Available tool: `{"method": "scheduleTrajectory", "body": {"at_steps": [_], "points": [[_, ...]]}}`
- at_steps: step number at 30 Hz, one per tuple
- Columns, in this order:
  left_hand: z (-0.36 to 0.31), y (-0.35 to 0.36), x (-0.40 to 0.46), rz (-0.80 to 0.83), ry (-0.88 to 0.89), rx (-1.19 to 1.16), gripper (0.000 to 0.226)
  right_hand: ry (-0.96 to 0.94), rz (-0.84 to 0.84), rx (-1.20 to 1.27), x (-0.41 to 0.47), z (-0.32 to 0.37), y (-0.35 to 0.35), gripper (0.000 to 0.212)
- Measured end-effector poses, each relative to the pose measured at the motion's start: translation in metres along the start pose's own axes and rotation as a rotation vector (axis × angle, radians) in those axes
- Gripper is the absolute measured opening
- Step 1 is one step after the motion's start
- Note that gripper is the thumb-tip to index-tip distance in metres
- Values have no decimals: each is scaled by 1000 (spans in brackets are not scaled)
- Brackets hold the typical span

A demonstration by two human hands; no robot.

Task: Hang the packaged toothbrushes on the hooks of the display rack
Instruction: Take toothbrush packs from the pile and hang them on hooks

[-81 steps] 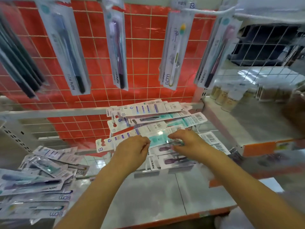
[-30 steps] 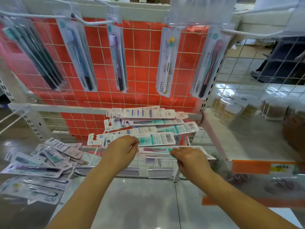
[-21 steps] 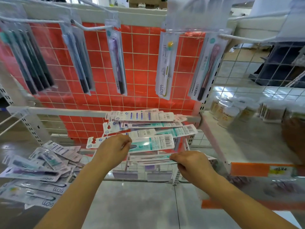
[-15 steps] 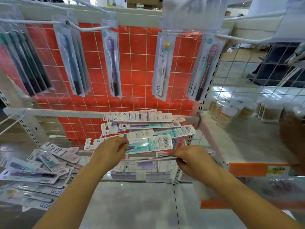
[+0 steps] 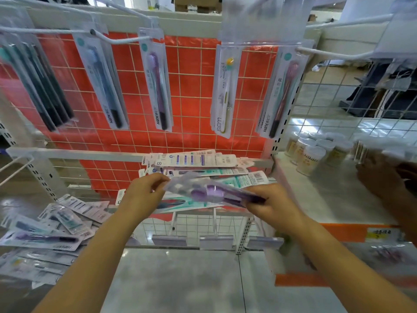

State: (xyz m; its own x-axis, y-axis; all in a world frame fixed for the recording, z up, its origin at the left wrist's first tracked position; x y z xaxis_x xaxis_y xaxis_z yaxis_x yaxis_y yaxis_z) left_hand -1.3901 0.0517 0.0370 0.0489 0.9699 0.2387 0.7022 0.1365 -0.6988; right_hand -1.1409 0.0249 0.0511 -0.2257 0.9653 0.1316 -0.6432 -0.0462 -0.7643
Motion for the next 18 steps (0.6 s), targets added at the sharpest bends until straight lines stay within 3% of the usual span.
{"method": "scheduleTrajectory", "body": {"at_steps": [6,14,18], "points": [[-18,19,-7,69,-49,-418,15,290,-44,642,0,-8,-7,22],[-70,59,-29,242,7,-774,28,407,-60,1075,-3,-2,17,26],[-74,66,-36,143,-33,-894,40,413,-35,1205,-6,4,28,31]]}}
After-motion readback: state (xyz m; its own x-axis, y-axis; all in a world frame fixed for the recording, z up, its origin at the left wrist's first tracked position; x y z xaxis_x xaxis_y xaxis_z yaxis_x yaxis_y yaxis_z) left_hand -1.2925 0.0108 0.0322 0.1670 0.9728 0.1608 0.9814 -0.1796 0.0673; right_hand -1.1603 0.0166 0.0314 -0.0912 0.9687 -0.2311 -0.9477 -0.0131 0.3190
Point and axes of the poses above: each hand's wrist, its own x-axis towards the middle knuckle, its own y-axis out of the palm, z = x × y, the point moved 8 cm from there along x, towards the middle knuckle, and after that the axes turned 8 degrees about y, right-handed, at the moved point
